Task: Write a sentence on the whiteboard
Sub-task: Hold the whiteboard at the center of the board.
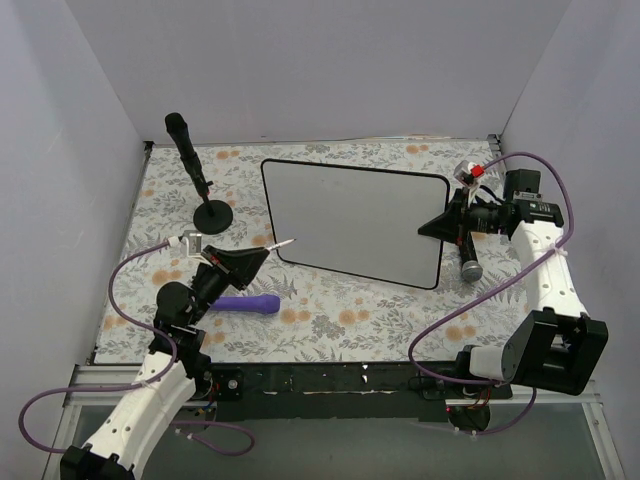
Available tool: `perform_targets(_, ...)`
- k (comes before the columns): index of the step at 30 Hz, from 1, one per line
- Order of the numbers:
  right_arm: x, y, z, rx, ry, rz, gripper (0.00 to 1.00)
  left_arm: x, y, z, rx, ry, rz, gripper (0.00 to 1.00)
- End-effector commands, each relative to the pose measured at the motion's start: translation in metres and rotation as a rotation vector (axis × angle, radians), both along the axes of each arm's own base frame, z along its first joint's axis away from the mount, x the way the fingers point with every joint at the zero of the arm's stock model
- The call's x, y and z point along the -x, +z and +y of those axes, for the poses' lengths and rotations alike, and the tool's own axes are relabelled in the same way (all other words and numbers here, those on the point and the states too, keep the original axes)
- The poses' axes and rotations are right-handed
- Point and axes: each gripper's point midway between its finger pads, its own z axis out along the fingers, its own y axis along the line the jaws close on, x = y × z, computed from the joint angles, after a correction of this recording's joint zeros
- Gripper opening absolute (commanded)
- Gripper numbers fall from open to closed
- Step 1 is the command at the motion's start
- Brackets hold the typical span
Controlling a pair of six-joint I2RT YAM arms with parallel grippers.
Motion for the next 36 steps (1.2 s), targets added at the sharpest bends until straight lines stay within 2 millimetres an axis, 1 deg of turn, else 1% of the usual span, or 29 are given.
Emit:
perform_targets(1, -0.004, -0.008, 0.001, 0.029, 0.012, -0.034, 0.01, -0.008, 0.017, 0.006, -0.01, 0.051, -0.035, 0.0)
perform_targets(4, 0.003, -0.016, 0.003, 0.012, 0.044, -0.03, 0.01, -0.009, 0.01, 0.008, -0.008, 0.067, -0.025, 0.0)
perform_targets(6, 0.004, -0.021, 0.004, 0.013, 0.053, -0.035, 0.01, -0.01, 0.009, 0.01, 0.003, 0.077, -0.021, 0.0)
perform_targets(8, 0.005, -0.023, 0.004, 0.011, 0.06, -0.035, 0.01, -0.011, 0.01, 0.013, 0.007, 0.096, -0.022, 0.0)
perform_targets(9, 0.006, -0.024, 0.004, 0.012, 0.063, -0.036, 0.01, -0.012, 0.007, 0.014, 0.004, 0.103, -0.01, 0.0)
perform_targets(13, 0.007, -0.028, 0.004, 0.008, 0.064, -0.035, 0.01, -0.009, 0.005, 0.016, 0.003, 0.113, -0.013, 0.0)
perform_targets(15, 0.006, -0.029, 0.004, 0.005, 0.063, -0.032, 0.01, -0.008, 0.006, 0.019, 0.01, 0.124, -0.022, 0.0)
perform_targets(23, 0.01, -0.035, 0.006, -0.016, 0.078, -0.033, 0.01, -0.009, 0.004, 0.018, 0.01, 0.121, -0.017, 0.0)
perform_targets(36, 0.011, -0.037, 0.007, -0.035, 0.088, -0.031, 0.01, -0.009, 0.003, 0.017, 0.023, 0.117, -0.011, 0.0)
